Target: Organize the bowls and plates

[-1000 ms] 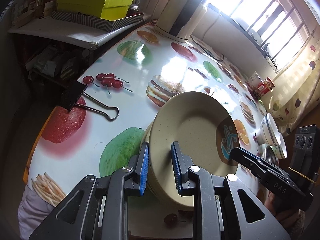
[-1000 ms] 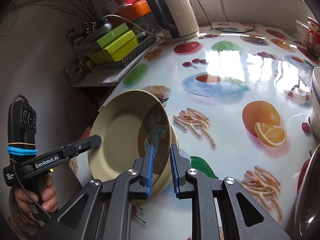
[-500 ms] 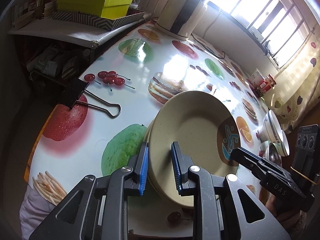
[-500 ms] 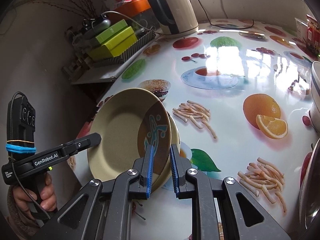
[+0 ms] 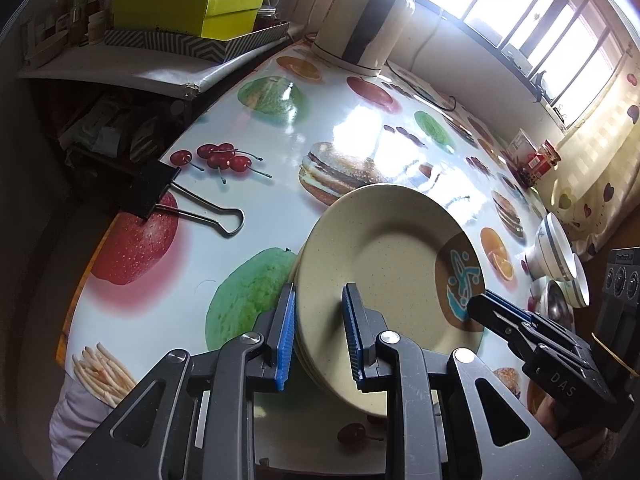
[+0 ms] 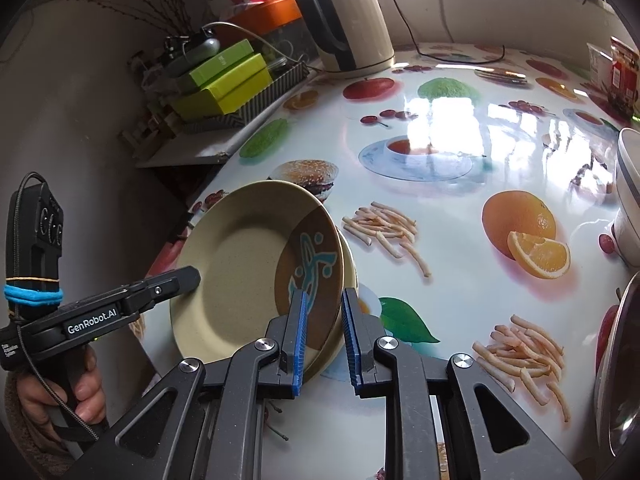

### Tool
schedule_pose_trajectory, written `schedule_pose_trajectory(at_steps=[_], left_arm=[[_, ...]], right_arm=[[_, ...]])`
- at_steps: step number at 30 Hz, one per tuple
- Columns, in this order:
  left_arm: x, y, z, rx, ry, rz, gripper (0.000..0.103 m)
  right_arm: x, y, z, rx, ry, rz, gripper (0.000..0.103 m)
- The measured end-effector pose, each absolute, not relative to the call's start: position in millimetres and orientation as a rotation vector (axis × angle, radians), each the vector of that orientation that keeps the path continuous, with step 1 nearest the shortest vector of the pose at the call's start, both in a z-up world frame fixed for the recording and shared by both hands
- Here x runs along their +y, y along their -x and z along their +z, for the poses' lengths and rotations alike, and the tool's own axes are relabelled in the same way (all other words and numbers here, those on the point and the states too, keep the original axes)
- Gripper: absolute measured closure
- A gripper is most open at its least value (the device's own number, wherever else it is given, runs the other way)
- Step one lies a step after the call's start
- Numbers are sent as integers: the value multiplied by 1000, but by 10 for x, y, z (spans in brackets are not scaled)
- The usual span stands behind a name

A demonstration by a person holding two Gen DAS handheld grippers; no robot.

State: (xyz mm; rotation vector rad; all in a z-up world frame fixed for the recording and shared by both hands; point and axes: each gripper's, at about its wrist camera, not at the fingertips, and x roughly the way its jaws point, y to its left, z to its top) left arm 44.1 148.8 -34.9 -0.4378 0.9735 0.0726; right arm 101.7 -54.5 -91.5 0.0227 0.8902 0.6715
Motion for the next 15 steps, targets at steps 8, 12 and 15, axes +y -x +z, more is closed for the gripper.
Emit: schedule_pose_trajectory(at_steps=[8, 12, 15], left_arm=[[1446, -455, -337, 984, 410, 91, 80], [1440, -460, -334, 988, 407, 95, 80], [1419, -478, -342, 1008, 378, 112, 79]], right_arm=[[-538, -1024, -922, 888, -26, 667, 84], [-540, -1027, -923, 888, -27, 667, 84], [-535, -1025, -926, 887, -23, 666, 84]])
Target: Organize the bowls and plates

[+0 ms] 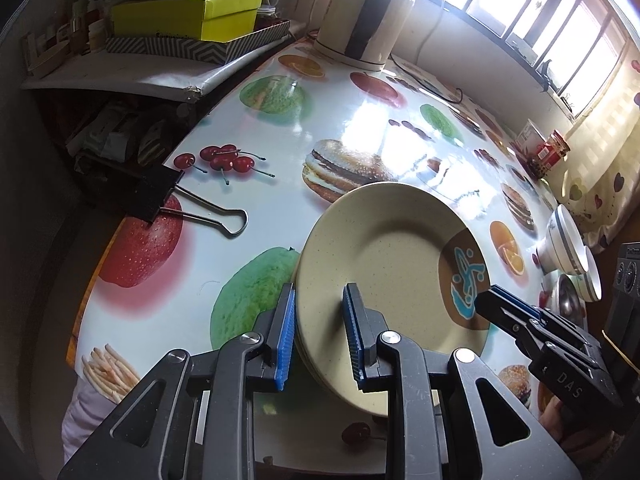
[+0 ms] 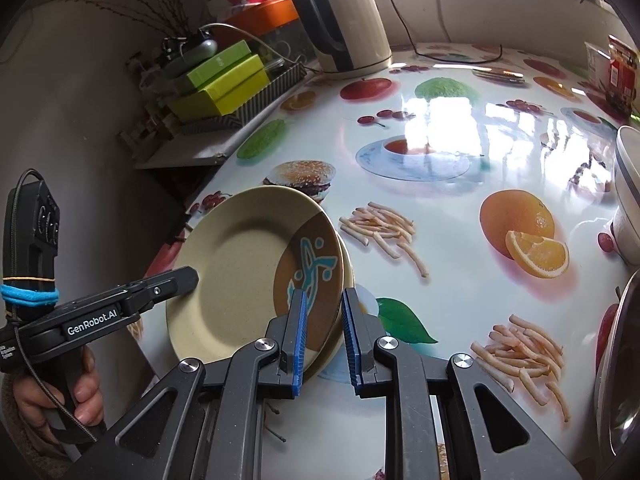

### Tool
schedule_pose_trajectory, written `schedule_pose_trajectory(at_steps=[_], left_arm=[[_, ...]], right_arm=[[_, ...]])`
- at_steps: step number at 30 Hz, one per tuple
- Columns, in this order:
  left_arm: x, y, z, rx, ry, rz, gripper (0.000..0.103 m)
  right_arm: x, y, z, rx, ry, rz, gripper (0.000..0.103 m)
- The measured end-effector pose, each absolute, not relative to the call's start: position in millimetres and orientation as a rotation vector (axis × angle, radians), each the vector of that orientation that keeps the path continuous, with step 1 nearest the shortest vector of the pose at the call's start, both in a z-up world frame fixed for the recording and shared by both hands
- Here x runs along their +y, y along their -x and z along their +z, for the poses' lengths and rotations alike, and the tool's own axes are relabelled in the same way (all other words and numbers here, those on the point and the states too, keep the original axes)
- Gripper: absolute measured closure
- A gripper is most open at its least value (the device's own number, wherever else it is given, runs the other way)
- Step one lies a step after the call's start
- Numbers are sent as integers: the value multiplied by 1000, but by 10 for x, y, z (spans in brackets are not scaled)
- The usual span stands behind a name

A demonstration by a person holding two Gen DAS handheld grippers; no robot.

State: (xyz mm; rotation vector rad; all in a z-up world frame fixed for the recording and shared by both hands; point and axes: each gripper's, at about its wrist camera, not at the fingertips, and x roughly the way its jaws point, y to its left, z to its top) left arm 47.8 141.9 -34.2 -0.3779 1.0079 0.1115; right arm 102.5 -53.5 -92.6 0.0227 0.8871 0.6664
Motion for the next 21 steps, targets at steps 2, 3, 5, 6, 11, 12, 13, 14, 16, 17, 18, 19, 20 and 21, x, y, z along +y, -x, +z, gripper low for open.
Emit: schedule_pose_trajectory(at_steps=[2, 3, 5, 6, 11, 12, 13, 14, 16, 17, 18, 19, 20, 21], left_arm=[[1413, -490, -358, 1023, 368, 117, 79], [1413, -486, -357, 1021, 367, 118, 79], [1412, -487, -358, 1022, 364, 120, 79], [1413, -488, -358, 1023, 366, 121, 79], [1430, -479, -360, 1017, 377, 109, 78], [1441, -474, -367, 1016, 383, 103, 78], [1457, -469, -377, 1015, 395, 94, 78], [1475, -464, -387, 1015, 409, 85, 78], [1508, -443, -394, 1009, 436, 73, 77], [1516, -432, -393, 1004, 441, 69, 75], [1523, -422, -390, 997, 448, 63, 69], [1527, -413, -389, 991, 455, 53, 63], [1537, -408, -394, 990, 467, 42, 62], [1544, -401, -402, 991, 478, 34, 60]], right_arm=[[-541, -1023, -923, 889, -26, 667, 84], [-541, -1023, -921, 886, -26, 666, 84], [-540, -1024, -921, 886, -25, 666, 84], [-541, -1029, -925, 886, -26, 667, 84], [-542, -1026, -926, 884, -23, 666, 84], [-544, -1029, -927, 883, -22, 667, 84], [-547, -1030, -928, 883, -22, 668, 84], [-546, -1028, -929, 883, -23, 665, 84], [-554, -1027, -934, 884, -28, 669, 84], [-562, -1028, -938, 884, -33, 668, 84], [-570, -1036, -943, 885, -37, 664, 81], [-589, -1028, -952, 886, -44, 660, 76], [-600, -1034, -960, 888, -54, 659, 74], [-608, -1036, -968, 892, -64, 663, 70]])
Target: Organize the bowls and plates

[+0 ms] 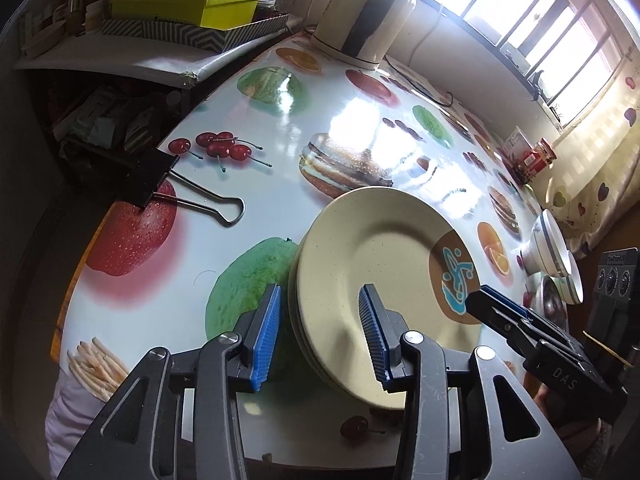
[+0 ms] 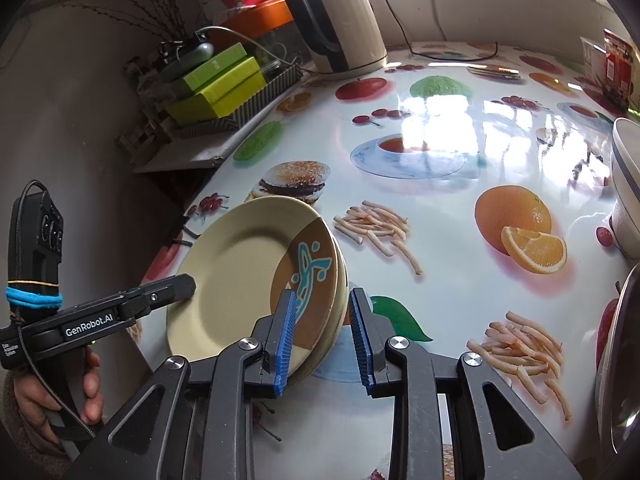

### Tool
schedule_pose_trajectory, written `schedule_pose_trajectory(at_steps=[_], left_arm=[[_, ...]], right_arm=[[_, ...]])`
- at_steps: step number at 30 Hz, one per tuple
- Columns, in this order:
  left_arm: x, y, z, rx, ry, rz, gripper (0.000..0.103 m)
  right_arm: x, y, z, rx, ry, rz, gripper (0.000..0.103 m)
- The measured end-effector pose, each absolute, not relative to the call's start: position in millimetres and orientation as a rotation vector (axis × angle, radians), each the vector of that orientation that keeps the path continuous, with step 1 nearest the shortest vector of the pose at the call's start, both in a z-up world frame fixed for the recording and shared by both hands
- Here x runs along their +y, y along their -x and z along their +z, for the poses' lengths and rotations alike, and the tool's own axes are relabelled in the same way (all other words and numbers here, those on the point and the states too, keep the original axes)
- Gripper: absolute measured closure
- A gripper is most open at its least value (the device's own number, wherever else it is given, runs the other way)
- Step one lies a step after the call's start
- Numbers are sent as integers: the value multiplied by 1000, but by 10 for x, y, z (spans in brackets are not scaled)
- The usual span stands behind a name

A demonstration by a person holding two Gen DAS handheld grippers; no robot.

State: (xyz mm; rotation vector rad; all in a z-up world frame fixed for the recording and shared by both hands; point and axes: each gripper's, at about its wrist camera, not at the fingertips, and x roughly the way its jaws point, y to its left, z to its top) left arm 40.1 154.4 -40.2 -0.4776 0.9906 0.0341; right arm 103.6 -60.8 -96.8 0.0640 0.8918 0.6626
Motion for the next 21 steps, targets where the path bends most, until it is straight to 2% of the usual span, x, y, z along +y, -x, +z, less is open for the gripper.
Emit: schedule_pose_trajectory(at_steps=[4, 21], left_arm=[[1561, -414, -469, 1009, 521, 16, 60], [1521, -689, -534, 1037, 551, 22, 57]], right_arm=[[-590, -1032, -1017, 918, -83, 686, 66], [-478, -1130, -1037, 919, -57, 657, 63]])
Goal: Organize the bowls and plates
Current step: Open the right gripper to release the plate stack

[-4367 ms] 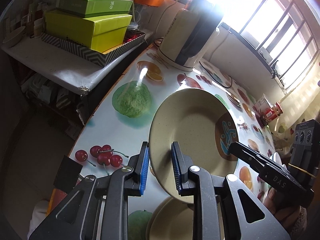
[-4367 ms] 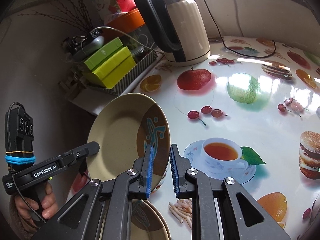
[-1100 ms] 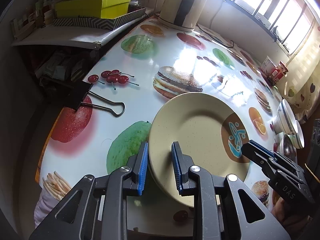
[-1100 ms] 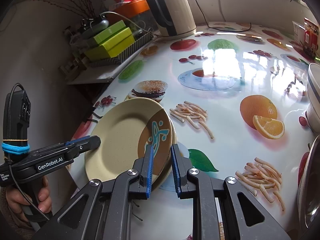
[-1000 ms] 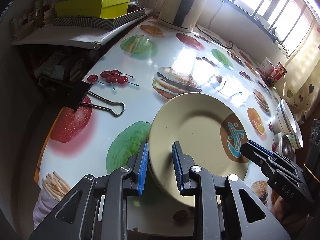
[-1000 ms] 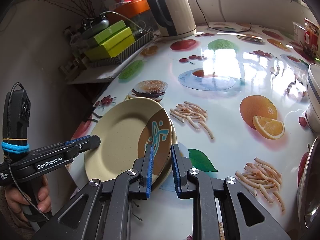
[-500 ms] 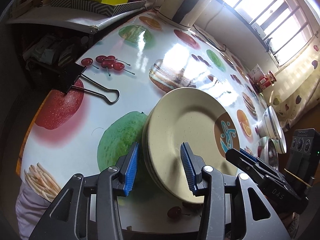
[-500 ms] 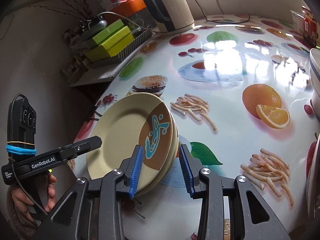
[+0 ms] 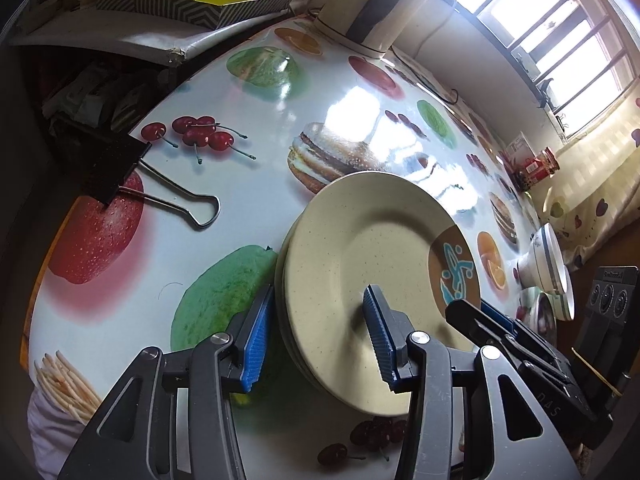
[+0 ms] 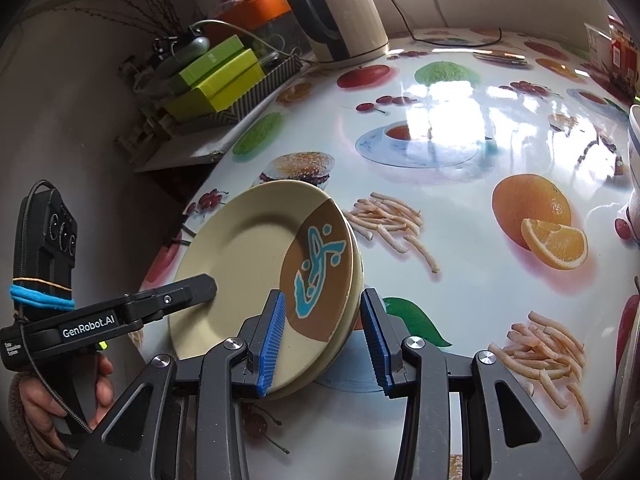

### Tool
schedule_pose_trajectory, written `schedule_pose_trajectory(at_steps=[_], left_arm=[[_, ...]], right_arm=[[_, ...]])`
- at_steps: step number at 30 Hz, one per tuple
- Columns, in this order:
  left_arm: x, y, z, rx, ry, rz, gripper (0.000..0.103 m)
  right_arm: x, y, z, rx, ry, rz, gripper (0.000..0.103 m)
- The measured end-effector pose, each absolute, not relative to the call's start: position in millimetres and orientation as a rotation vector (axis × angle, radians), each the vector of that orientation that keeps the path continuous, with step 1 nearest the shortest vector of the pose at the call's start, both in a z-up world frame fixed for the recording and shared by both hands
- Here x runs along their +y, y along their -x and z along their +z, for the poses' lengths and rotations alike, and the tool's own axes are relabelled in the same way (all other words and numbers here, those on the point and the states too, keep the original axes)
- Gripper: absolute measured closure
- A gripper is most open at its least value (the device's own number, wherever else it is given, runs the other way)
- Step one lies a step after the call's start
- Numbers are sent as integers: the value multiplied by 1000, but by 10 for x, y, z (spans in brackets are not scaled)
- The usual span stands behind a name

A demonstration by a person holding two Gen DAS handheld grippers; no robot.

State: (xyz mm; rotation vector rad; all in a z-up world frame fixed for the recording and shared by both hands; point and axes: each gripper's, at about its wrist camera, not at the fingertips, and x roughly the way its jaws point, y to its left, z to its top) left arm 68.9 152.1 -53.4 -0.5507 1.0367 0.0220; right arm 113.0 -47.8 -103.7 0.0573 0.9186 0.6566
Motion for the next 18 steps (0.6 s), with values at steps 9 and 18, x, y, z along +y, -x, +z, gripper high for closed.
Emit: schedule_pose_trajectory(at_steps=[9, 18], left_arm=[[1492, -1023, -522, 1049, 535, 18, 57], [1509, -1399, -516, 1060, 529, 12, 57]], right_arm=[[-497, -1447, -992, 934, -88, 607, 63], [-491, -1776, -960, 939, -110, 578, 63]])
